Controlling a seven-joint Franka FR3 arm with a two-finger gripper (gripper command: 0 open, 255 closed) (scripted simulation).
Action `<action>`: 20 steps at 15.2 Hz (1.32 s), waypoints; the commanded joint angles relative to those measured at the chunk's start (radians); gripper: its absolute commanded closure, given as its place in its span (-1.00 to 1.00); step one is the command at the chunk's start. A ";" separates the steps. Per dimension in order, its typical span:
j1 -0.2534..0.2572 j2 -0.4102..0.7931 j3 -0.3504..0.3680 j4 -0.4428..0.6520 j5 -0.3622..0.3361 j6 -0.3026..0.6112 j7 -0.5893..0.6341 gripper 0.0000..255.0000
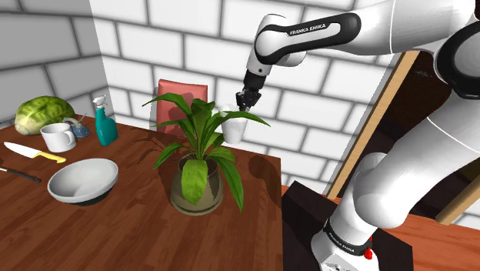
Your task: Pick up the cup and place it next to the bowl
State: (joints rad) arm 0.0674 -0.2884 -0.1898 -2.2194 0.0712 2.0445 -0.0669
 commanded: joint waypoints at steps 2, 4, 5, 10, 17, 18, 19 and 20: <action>0.031 0.063 0.041 0.057 0.016 0.011 0.063 1.00; 0.049 0.105 0.065 0.099 0.022 0.015 0.101 1.00; 0.058 0.127 0.076 0.122 0.025 0.015 0.120 1.00; 0.100 0.246 0.128 0.254 0.029 0.011 0.214 1.00; 0.160 0.440 0.184 0.495 0.013 -0.027 0.338 1.00; 0.169 0.470 0.190 0.536 0.009 -0.036 0.355 1.00; 0.178 0.502 0.195 0.579 0.005 -0.046 0.372 1.00; 0.188 0.535 0.200 0.624 0.001 -0.058 0.389 1.00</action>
State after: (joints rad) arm 0.2460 0.2081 0.0050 -1.6581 0.0765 2.0097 0.3030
